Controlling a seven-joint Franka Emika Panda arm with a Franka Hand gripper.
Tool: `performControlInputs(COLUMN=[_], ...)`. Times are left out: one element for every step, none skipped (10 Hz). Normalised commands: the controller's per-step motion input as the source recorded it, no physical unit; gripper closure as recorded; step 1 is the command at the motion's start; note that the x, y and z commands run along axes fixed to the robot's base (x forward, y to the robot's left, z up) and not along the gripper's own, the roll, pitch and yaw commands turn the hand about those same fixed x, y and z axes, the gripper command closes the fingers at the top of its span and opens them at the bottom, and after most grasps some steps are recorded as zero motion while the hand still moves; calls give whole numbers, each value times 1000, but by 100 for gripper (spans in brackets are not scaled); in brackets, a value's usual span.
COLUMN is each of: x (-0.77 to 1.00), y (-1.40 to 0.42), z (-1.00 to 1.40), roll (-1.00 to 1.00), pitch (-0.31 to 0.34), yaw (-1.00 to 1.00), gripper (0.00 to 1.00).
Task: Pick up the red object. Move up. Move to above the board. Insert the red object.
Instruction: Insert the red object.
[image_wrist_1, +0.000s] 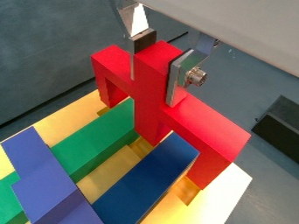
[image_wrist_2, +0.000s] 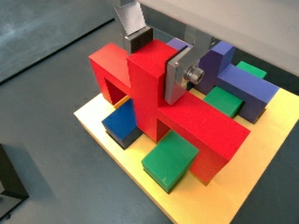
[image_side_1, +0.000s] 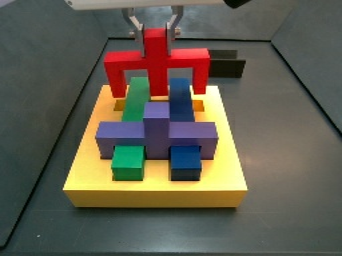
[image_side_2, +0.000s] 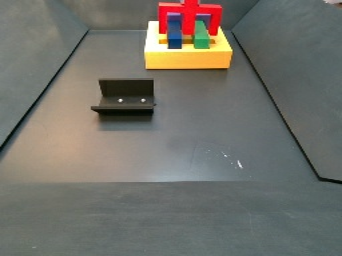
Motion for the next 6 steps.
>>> performControlInputs(x=[3,94,140,129,86,40], y=[-120,-106,0,0,57,14], z=[-180,-163,-197,-189,-149,-106], roll=[0,-4,0,0,0,6], pitch=[0,-10,0,0,14,10], yaw=[-17,-20,-23,-100,-123,-80], gripper=[100,100,100,100,100,100])
